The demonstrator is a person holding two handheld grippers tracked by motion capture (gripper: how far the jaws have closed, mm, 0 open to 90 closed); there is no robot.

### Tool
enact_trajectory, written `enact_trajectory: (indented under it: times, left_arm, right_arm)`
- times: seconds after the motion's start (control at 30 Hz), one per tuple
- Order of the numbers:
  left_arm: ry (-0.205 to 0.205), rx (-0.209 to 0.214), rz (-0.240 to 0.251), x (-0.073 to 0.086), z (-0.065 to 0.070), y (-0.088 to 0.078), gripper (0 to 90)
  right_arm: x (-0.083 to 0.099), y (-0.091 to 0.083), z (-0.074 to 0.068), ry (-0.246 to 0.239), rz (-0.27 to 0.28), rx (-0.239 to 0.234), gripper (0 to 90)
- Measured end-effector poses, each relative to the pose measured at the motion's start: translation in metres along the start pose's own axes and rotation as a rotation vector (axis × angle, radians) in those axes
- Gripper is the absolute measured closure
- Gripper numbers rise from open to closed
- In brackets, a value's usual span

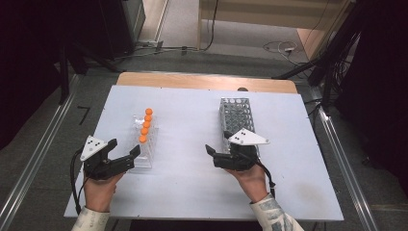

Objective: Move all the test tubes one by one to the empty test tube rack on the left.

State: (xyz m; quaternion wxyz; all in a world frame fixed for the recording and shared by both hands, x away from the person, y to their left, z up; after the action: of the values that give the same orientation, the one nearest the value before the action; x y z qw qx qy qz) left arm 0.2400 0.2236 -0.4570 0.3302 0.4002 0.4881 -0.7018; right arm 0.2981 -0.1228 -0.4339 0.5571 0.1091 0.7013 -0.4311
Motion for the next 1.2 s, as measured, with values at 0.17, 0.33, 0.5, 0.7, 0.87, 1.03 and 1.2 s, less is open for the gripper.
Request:
enact_trajectory:
  times: [0.17,0.33,0.5,0.7,0.87,1.03,1.2]
  left_arm:
    - [-0.007,-0.006,0.004,0.001,-0.004,-0.001,14.5]
    - [-0.002,-0.007,0.007,0.001,-0.003,-0.001,14.5]
    - [-0.004,-0.023,0.024,0.001,-0.005,-0.003,15.0]
    - [-0.007,-0.030,0.027,0.001,-0.008,-0.004,15.0]
    - [-0.015,-0.031,0.034,0.000,-0.010,-0.004,14.5]
    - [-0.014,-0.031,0.027,0.001,-0.011,-0.003,14.5]
    - [-0.015,-0.034,0.028,0.001,-0.011,-0.003,14.5]
  right_arm:
    - [0.004,-0.006,0.006,0.008,-0.001,0.012,21.2]
    - [0.007,-0.011,0.009,0.009,-0.002,0.021,21.0]
    - [0.010,-0.018,0.015,0.018,0.002,0.032,21.1]
    - [0.013,-0.027,0.022,0.027,0.005,0.050,21.1]
    - [0.016,-0.032,0.029,0.037,0.006,0.065,21.1]
    - [0.018,-0.037,0.036,0.045,0.007,0.086,21.1]
    - [0.020,-0.042,0.042,0.053,0.012,0.100,20.9]
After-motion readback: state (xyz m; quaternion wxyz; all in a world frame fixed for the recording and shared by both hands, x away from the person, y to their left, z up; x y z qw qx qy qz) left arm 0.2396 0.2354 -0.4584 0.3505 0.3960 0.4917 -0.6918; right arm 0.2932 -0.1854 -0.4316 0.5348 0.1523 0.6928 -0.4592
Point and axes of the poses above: each handheld gripper's, and its own axes: y roughly forward along the jaws, x roughly out of its underside, z roughly to its right, the point moved 3 cm from there along y, roughly forward along the jaws, and after that the axes turned 1 degree about x, right-handed, at the moved point
